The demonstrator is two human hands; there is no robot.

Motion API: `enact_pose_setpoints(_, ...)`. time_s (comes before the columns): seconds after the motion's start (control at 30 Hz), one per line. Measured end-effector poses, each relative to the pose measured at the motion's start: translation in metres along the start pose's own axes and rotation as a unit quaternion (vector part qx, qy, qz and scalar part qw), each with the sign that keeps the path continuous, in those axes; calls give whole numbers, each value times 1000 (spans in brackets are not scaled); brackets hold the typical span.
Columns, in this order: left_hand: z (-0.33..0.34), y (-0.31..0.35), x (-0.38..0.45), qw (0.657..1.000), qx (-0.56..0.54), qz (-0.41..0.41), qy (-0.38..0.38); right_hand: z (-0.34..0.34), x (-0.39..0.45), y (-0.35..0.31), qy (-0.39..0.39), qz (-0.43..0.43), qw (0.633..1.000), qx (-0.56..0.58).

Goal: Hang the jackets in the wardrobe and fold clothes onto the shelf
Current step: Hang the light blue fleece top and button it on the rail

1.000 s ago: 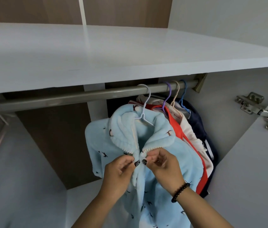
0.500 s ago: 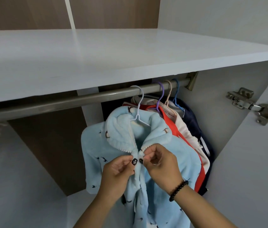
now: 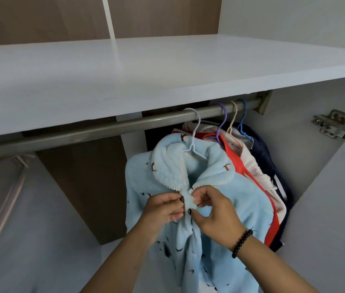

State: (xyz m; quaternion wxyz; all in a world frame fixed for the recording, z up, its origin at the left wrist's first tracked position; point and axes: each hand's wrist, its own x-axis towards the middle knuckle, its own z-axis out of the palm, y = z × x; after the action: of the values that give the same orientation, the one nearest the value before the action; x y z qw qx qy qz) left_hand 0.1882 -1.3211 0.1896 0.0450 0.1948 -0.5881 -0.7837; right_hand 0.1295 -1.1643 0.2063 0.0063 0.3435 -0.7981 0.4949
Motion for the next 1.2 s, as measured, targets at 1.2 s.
enact_pose_setpoints(1.2, 1, 10, 26, 996, 61, 6, -61, 37, 9, -3, 199, 117, 969, 89)
